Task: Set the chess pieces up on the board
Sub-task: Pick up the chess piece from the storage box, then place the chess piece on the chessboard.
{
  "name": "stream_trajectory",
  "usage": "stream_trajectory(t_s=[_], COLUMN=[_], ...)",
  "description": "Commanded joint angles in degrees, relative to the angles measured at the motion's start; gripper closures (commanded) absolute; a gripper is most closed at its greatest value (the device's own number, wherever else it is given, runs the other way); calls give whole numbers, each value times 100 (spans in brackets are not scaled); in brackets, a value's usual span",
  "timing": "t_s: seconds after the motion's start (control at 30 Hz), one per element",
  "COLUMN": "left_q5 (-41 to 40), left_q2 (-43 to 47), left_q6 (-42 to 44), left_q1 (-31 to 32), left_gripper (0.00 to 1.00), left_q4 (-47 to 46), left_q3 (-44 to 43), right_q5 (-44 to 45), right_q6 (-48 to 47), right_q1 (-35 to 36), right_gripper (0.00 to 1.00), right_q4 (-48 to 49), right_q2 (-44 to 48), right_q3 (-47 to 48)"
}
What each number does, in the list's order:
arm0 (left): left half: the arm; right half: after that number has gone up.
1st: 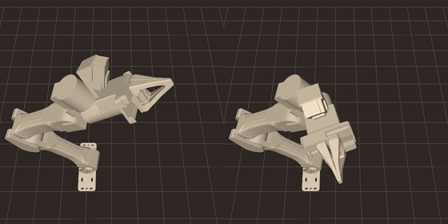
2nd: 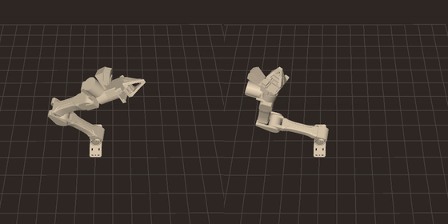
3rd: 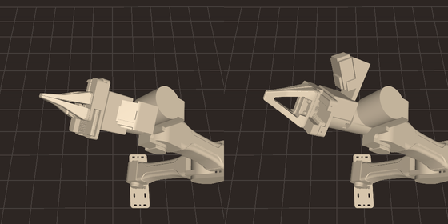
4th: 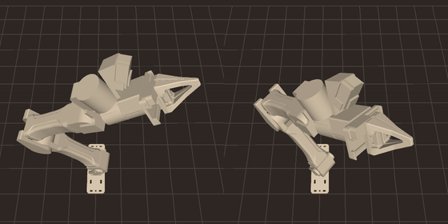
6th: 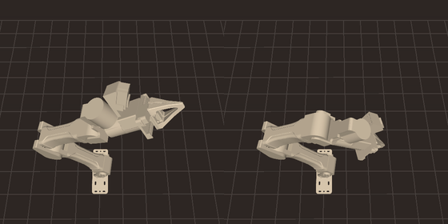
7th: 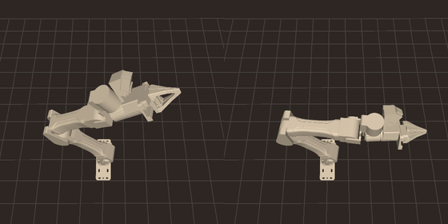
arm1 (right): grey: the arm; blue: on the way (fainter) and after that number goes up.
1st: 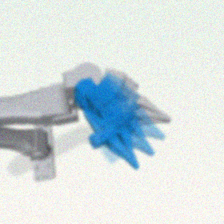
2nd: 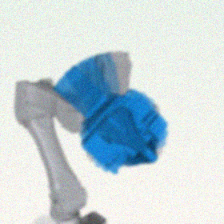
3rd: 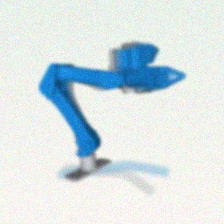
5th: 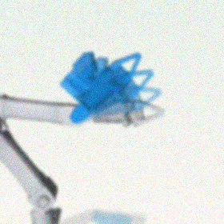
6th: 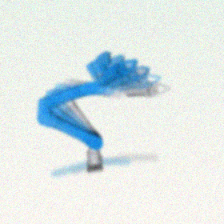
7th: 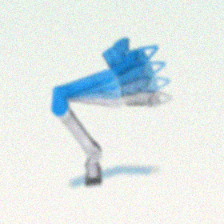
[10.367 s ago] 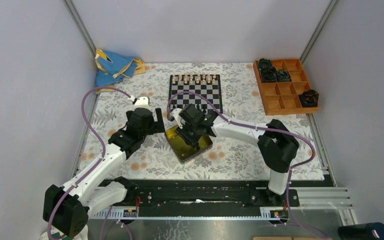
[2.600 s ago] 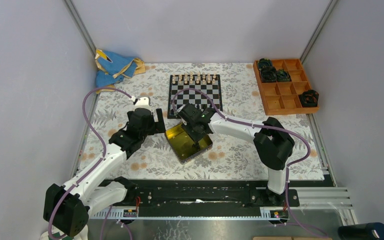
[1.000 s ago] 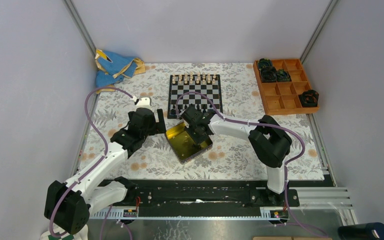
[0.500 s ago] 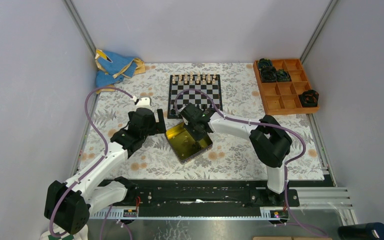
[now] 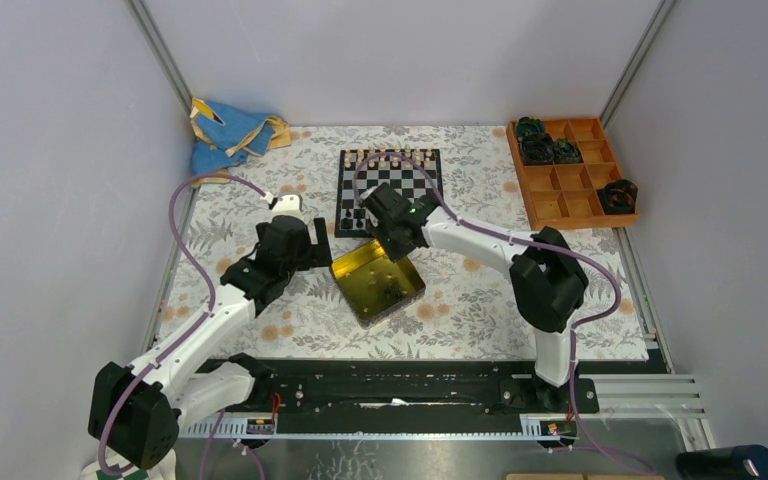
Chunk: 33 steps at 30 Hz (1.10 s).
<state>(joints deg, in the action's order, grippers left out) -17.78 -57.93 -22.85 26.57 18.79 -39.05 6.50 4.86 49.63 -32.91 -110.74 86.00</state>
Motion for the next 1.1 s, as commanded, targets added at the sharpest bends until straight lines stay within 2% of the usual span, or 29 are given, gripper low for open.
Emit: stream_trajectory(t_s=[0.0,0.47,0.73,1.07], left_q5=[15,75,75,83], left_q2=[100,149,154,135], left_q6=[-44,-53,-57,-62], left_q1=[-29,-29,-29,-29], left_gripper=[1,1,1,1], left_q4=[-348,-338,-337,-342], left_q3=[38,33,34,36], right_q5=[317,432,243,128], right_q6=[121,242,269,301], right_q1=[-448,-1622,-1843,-1983], right_gripper=[94,94,94,94], right_q4=[-282,-712,-967,-1087], right_q2=[390,-397,-1044,-1372], right_q3=[508,1272,1780,2069])
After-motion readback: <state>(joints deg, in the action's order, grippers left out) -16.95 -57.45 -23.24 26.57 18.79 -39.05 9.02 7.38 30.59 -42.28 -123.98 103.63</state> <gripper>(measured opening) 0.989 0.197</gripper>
